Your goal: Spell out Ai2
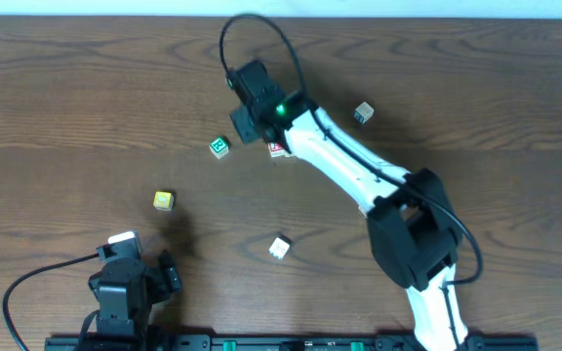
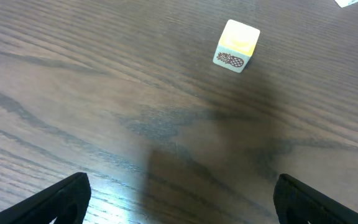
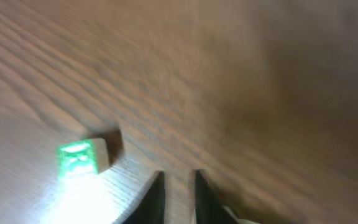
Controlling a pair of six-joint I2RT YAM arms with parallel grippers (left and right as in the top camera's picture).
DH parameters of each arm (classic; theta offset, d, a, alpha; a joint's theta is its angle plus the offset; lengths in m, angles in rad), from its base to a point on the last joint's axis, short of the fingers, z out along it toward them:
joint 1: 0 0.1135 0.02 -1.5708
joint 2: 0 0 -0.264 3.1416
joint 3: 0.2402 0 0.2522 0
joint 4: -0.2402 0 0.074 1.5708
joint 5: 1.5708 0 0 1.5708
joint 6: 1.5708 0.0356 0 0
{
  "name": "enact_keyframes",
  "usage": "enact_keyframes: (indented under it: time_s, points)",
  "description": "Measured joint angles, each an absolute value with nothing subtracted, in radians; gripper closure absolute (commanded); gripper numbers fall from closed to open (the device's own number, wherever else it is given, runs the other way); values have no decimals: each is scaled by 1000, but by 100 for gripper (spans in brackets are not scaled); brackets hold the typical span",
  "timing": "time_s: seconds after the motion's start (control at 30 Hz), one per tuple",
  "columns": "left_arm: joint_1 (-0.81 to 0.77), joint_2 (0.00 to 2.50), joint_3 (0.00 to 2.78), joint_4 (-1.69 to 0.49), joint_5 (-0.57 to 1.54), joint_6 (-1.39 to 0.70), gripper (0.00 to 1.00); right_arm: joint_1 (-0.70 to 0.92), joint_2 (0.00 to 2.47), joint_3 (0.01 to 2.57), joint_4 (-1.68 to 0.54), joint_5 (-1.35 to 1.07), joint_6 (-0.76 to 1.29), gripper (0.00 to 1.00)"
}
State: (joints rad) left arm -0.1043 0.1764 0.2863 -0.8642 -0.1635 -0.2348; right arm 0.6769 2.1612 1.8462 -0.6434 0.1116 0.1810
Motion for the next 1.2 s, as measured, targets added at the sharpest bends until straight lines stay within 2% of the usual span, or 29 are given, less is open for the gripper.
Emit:
enact_keyframes:
  time_s: [0.03,0.07,0.1,0.37,0.53,0.83,1.2]
  points:
    - [-104,176,286,-864,-163,-235,5,676,2146,1861,-658,116,189,53]
    - [-104,176,286,-864,-163,-235,5,672,2104,1881,-691,125,187,23]
    - [-104,176,286,-864,-163,-235,5,671,2073,1887,-707,134,193,1]
    - [-104,175,286,-864,-163,-235,5,622,1707,1904,-1058,343,191,1]
    - [-104,175,286,-864,-163,-235,5,591,1498,1905,-1264,392,191,1]
    - [-104,175,286,-864,-163,-235,5,592,1256,1907,-1303,401,191,1]
    - [-104,175,286,-864,-163,-235,5,561,1193,1895,-1347,396,151,1]
